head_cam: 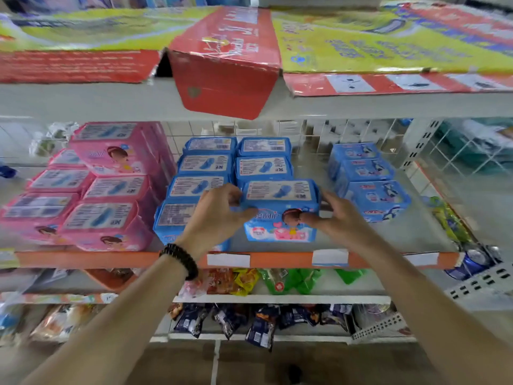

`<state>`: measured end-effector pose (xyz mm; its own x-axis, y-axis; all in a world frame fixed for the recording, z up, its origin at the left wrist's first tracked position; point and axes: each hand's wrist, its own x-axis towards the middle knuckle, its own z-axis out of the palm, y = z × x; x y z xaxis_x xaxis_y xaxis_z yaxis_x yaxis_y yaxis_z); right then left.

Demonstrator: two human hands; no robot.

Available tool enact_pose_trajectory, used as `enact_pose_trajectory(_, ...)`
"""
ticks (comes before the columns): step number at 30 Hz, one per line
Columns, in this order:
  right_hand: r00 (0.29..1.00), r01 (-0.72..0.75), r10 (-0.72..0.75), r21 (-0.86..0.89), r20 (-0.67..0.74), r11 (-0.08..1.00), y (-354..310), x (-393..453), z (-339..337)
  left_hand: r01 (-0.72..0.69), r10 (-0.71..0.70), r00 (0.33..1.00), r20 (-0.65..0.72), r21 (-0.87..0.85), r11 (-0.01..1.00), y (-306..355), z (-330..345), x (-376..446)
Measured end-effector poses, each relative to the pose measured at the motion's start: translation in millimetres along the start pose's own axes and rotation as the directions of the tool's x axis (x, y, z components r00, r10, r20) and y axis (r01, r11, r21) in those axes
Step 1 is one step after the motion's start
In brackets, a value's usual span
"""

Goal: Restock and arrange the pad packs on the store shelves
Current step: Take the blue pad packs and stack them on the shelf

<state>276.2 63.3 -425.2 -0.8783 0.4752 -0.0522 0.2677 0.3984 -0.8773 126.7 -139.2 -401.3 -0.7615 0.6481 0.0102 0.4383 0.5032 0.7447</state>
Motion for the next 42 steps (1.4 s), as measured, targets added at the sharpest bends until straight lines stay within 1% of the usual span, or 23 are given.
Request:
enact_pose_trajectory(3, 0.999, 0.014, -0.015, 0.010, 0.047, 1.000, 9.3, 20.6, 1.2, -0.013, 0.016, 1.000, -0.026, 0.095, 0.995, 1.4, 2.7, 17.9)
enact_pose_trajectory(5, 0.998, 0.017, -0.017, 0.008, 0.062, 1.000, 16.0, 33.1, 4.4, -0.013, 0.016, 1.000, -0.018, 0.166, 0.986, 2.0, 2.0, 26.3)
enact_pose_trajectory(8, 0.999, 0.015, -0.014, -0.039, 0.032, 0.999, 27.7, 49.4, 13.0, -0.019, 0.015, 1.000, 0.016, 0.294, 0.956, -1.0, 2.7, 32.1)
enact_pose_trajectory(11, 1.000, 0.030, -0.029, -0.062, 0.006, 0.998, 36.7, 60.6, 24.1, -0.037, 0.043, 0.999, -0.007, 0.388, 0.921, -9.2, 5.3, 36.8)
enact_pose_trajectory(14, 0.999, 0.030, -0.029, -0.064, 0.016, 0.997, 45.7, 69.2, 33.3, -0.011, 0.020, 1.000, -0.014, 0.494, 0.870, -14.6, 5.8, 40.7)
enact_pose_trajectory(16, 0.999, 0.037, -0.037, -0.079, -0.003, 0.996, 48.6, 71.9, 36.3, -0.001, 0.018, 1.000, -0.025, 0.559, 0.829, -14.4, 7.9, 42.9)
enact_pose_trajectory(21, 0.999, 0.040, -0.041, -0.092, -0.012, 0.995, 49.6, 76.4, 36.8, -0.067, 0.096, 0.995, -0.008, 0.659, 0.749, -22.6, 15.3, 47.7)
enact_pose_trajectory(26, 0.997, 0.072, -0.074, -0.191, -0.002, 0.979, 49.5, 81.3, 40.4, -0.082, 0.069, 0.996, 0.049, 0.772, 0.630, -25.9, 20.8, 56.3)
enact_pose_trajectory(30, 0.994, 0.094, -0.104, -0.279, -0.022, 0.956, 50.2, 88.4, 48.1, -0.070, 0.036, 0.998, 0.060, 0.798, 0.599, -26.7, 23.9, 66.3)
enact_pose_trajectory(32, 0.993, 0.089, -0.109, -0.283, -0.055, 0.955, 50.1, 88.6, 53.9, -0.065, 0.031, 0.998, 0.058, 0.811, 0.581, -27.7, 24.0, 70.9)
enact_pose_trajectory(35, 0.988, 0.110, -0.137, -0.292, -0.074, 0.950, 52.0, 88.1, 58.9, -0.054, 0.015, 0.998, 0.055, 0.807, 0.588, -30.8, 23.3, 75.5)
enact_pose_trajectory(39, 0.976, 0.151, -0.188, -0.283, -0.107, 0.947, 52.5, 83.1, 57.6, -0.077, 0.024, 0.997, 0.077, 0.815, 0.574, -34.2, 21.8, 76.0)
enact_pose_trajectory(41, 0.968, 0.185, -0.222, -0.259, -0.121, 0.948, 51.0, 79.9, 56.7, -0.037, -0.039, 0.996, 0.075, 0.803, 0.595, -36.7, 21.7, 77.7)
enact_pose_trajectory(42, 0.970, 0.185, -0.215, -0.224, -0.117, 0.957, 48.5, 78.4, 55.7, 0.006, -0.093, 0.993, 0.068, 0.780, 0.626, -37.9, 21.3, 79.6)
